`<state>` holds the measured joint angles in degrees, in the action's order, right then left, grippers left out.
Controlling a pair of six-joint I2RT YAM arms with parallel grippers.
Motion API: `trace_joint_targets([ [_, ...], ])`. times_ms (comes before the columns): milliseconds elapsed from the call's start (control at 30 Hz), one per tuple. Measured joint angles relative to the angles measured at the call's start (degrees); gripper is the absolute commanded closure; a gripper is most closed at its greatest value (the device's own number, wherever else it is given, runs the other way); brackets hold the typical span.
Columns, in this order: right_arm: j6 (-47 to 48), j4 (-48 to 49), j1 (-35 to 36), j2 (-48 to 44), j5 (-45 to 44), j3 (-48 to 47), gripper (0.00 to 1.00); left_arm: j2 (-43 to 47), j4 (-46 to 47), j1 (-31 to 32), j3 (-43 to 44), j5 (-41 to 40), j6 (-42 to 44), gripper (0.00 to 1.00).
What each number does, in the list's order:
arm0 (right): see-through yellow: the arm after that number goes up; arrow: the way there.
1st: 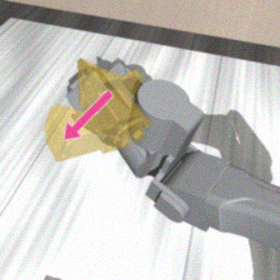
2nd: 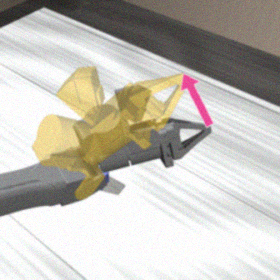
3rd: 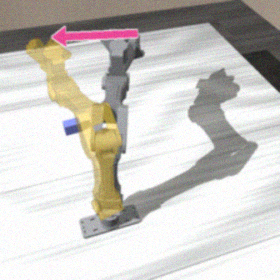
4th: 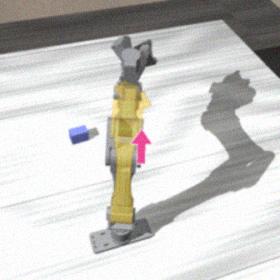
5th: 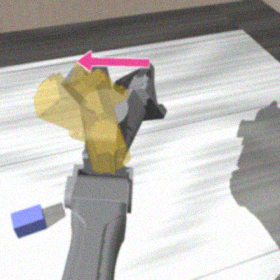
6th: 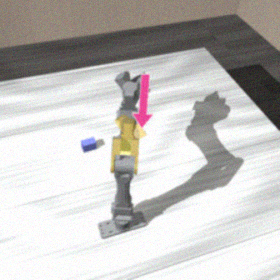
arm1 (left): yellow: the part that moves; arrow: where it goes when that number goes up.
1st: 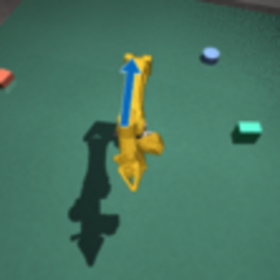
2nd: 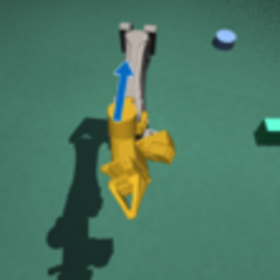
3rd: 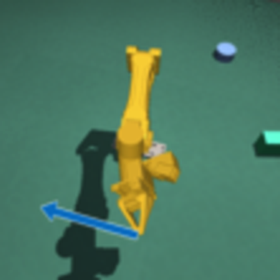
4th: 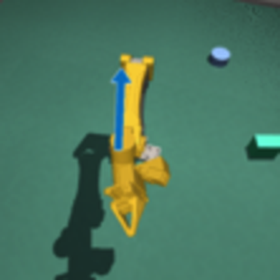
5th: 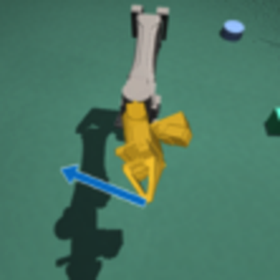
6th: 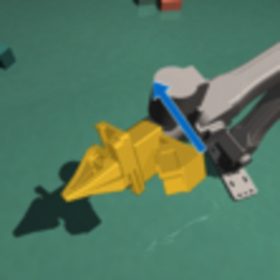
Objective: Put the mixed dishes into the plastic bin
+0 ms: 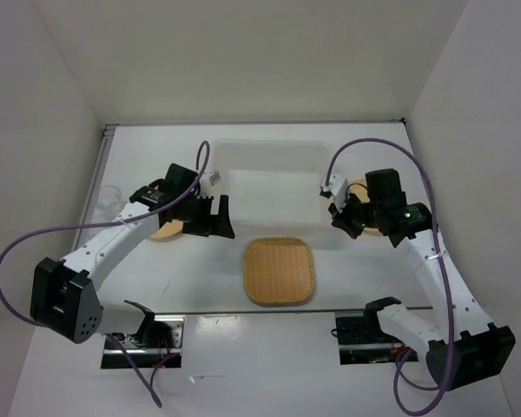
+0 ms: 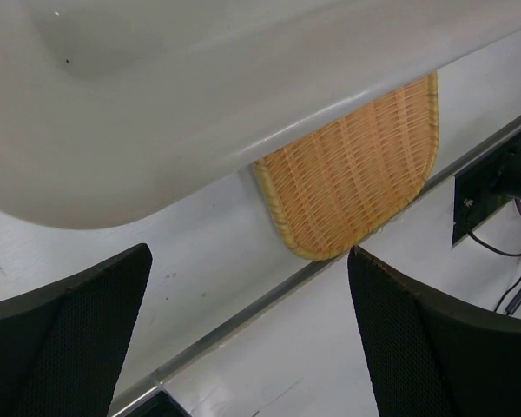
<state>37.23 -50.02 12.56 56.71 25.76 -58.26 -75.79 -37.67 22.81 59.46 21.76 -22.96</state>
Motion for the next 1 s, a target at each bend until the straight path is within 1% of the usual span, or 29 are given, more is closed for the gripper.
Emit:
trace_joint_targets([
  [100,6.93,0.09,5.66,0.39,-1.66,3.52,1.0,-2.05,1.01,0.2,-0.94,1.51,-0.31,0.0],
  [233,14.78,0.94,16.17,0.79,-5.73,8.74,1.0,-3.1,2.71,1.27,-4.46,2.89,-2.71,0.0],
  [367,21.88,3.63,22.62,2.12,-8.46,11.37,1.0,-3.06,5.64,4.02,-7.32,3.65,-5.79,0.0],
  [467,26.62,6.1,23.69,4.76,-9.49,12.72,1.0,-2.73,8.46,5.77,-10.03,3.85,-8.72,0.0],
  [667,31.34,8.07,23.87,10.71,-10.32,15.47,1.0,-0.76,12.24,8.72,-17.33,2.91,-15.23,0.0],
  [867,33.7,9.38,24.06,11.74,-9.92,19.87,1.0,6.95,15.26,10.67,-21.59,1.31,-22.03,0.0],
  [1000,34.67,11.28,24.06,12.72,-9.25,21.05,1.0,8.17,16.74,11.43,-23.08,0.39,-24.04,0.0],
])
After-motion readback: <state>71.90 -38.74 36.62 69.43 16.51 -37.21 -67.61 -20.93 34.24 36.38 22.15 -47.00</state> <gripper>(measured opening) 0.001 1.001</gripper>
